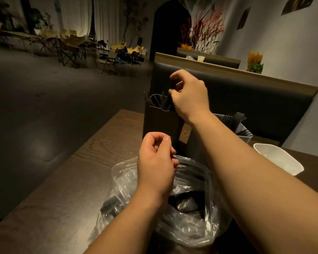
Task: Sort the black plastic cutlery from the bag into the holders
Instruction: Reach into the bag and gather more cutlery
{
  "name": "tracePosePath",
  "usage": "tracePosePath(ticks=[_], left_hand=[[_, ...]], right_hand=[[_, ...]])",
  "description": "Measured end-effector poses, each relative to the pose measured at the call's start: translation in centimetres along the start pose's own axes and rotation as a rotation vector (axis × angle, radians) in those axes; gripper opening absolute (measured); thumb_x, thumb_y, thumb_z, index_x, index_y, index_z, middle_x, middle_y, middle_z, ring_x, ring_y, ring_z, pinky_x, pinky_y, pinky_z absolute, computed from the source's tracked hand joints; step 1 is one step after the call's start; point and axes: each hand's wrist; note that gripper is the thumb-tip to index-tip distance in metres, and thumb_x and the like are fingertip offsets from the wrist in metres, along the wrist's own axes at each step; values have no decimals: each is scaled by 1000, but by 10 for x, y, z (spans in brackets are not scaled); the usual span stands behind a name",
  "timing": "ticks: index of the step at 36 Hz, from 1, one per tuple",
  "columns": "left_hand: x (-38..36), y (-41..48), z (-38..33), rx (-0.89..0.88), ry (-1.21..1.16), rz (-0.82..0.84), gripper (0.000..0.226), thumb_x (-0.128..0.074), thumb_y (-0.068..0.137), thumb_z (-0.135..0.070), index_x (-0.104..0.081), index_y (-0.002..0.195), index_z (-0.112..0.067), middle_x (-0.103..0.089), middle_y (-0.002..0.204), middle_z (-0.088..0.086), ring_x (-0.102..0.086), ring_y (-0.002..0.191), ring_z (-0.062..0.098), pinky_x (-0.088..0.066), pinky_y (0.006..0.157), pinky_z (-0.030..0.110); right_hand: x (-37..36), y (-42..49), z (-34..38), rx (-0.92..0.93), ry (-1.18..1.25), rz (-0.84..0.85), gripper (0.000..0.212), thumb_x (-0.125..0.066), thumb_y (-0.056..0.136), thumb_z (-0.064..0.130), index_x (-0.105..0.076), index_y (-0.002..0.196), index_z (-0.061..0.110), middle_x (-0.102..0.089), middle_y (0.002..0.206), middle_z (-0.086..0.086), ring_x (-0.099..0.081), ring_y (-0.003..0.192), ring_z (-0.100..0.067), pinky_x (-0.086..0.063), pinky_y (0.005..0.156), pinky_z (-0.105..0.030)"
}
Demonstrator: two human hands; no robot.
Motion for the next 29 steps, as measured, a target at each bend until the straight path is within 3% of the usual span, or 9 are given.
tracePosePath(ticks=[4, 7, 9, 11, 15, 19, 24, 26, 29], left_hand=[[0, 0, -4, 25, -5, 38, 11, -52, 102, -13, -60, 96, -14, -57, 75, 6, -52, 59, 15, -45, 49, 22], [1, -1, -7, 10, 99, 130, 11, -54, 99, -7, -60, 96, -15, -60, 71, 3, -57, 57, 13, -49, 54, 27], [2, -1, -8, -20, 264, 237, 14, -54, 95, -1, -61, 93, -12, -62, 71, 5, -61, 60, 18, -53, 59, 35], [4, -4, -10, -16, 417, 354, 17, -51, 90, 4, -61, 87, -10, -64, 71, 9, -63, 63, 23, -54, 62, 40], [10, -10, -14, -40, 835, 548, 13, -56, 86, -8, -68, 82, -13, -69, 71, 8, -66, 67, 22, -55, 65, 40], [14, -21, -10, -137, 1373, 720, 12, -59, 88, -19, -68, 93, -25, -69, 91, -2, -64, 87, 19, -52, 77, 33], [19, -34, -8, -302, 1579, 705, 15, -60, 92, -32, -65, 106, -29, -69, 101, 4, -65, 95, 28, -42, 71, 31], [23, -38, -12, -270, 1708, 737, 14, -60, 92, -34, -64, 104, -27, -65, 94, 4, -62, 87, 28, -39, 70, 32], [30, -44, -21, -204, 1817, 711, 14, -62, 91, -40, -61, 96, -27, -52, 79, -4, -48, 77, 21, -38, 69, 32]], right_hand=[[-2, -8, -4, 20, -263, 181, 35, -63, 96, 34, -62, 131, 27, -66, 126, 0, -57, 121, -23, -48, 102, -45], [7, -13, -4, 48, -370, 193, 46, -56, 99, 42, -53, 143, 28, -52, 147, -1, -39, 140, -26, -34, 114, -44], [25, -25, 2, 119, -215, 90, 45, -57, 98, 34, -55, 141, 21, -55, 142, -2, -44, 135, -20, -35, 114, -34], [48, -51, 11, 180, 83, 48, 28, -57, 94, 20, -66, 120, 13, -66, 116, 0, -61, 110, -12, -49, 99, -27], [81, -117, 10, 58, 529, 445, 20, -53, 82, -2, -67, 85, 12, -70, 83, -6, -70, 81, -18, -59, 78, -34], [85, -159, -16, -50, 342, 439, 24, -54, 76, -1, -67, 73, 19, -70, 76, 1, -68, 77, -19, -58, 76, -46], [66, -184, -17, 5, 86, 594, 17, -59, 75, 9, -64, 76, 25, -64, 75, 12, -61, 76, -12, -52, 76, -32], [56, -188, -19, 30, -136, 668, 9, -62, 80, 17, -65, 85, 24, -65, 83, 11, -61, 84, -17, -53, 80, -36], [53, -193, -18, -28, -226, 764, 20, -66, 84, 30, -65, 104, 31, -69, 103, 9, -62, 98, -18, -55, 86, -41]])
Point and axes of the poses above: each hand's wrist, its own y-axis towards the middle knuckle, its own x-axis out of the back of the hand, z = x × y
